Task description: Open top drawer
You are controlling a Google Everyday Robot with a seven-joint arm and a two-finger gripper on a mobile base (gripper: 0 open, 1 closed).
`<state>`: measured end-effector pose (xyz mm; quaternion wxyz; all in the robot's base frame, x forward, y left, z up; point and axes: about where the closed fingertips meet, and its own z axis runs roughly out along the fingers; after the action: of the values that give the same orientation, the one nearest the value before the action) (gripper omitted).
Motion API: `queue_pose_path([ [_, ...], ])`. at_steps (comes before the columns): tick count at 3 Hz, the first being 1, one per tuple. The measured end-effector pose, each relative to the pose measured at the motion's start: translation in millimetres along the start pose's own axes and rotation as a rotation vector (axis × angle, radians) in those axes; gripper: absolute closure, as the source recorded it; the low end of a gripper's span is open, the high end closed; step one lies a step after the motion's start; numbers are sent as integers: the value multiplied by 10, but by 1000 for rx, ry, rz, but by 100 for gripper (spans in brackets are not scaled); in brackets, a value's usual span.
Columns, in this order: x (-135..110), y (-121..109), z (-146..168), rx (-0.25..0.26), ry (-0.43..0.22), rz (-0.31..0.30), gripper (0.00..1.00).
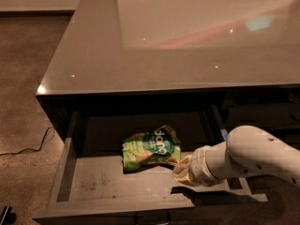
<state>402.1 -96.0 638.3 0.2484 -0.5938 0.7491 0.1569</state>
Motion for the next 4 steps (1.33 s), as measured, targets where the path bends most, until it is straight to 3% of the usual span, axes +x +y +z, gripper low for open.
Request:
queue_pose_path([
  [1,-66,-123,-34,18,-61,10,100],
  [2,-68,-129,-37,19,-63,10,81],
  [4,-69,-129,-37,19,-63,10,35],
])
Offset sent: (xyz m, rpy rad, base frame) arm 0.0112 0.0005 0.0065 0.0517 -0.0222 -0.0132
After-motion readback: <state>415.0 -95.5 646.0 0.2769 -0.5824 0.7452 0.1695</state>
